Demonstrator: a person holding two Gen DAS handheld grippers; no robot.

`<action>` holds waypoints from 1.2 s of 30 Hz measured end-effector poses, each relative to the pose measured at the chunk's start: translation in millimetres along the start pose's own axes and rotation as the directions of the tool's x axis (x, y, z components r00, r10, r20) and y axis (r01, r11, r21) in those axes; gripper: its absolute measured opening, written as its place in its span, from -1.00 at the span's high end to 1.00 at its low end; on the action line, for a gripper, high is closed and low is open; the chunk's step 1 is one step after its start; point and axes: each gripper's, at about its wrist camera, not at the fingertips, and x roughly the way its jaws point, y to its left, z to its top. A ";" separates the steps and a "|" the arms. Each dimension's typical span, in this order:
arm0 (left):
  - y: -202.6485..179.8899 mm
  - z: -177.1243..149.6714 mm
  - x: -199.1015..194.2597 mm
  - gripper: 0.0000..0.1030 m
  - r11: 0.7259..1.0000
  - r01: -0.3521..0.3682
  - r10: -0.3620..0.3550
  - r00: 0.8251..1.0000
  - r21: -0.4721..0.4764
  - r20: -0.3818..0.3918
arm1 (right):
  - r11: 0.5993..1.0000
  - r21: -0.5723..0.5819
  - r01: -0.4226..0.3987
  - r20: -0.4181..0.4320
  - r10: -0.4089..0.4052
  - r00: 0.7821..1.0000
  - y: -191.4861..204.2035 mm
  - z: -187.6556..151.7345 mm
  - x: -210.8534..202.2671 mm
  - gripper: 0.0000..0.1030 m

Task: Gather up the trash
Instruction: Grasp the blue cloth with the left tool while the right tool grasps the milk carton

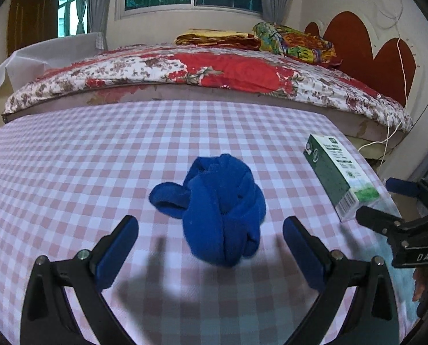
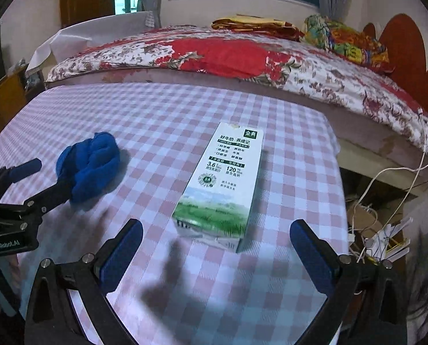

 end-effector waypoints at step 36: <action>-72.1 -10.5 -9.8 0.66 0.969 0.229 -0.226 0.973 0.098 -0.039 | 0.998 0.031 0.047 0.092 -0.049 0.995 -58.1 -56.0 -54.6 -0.08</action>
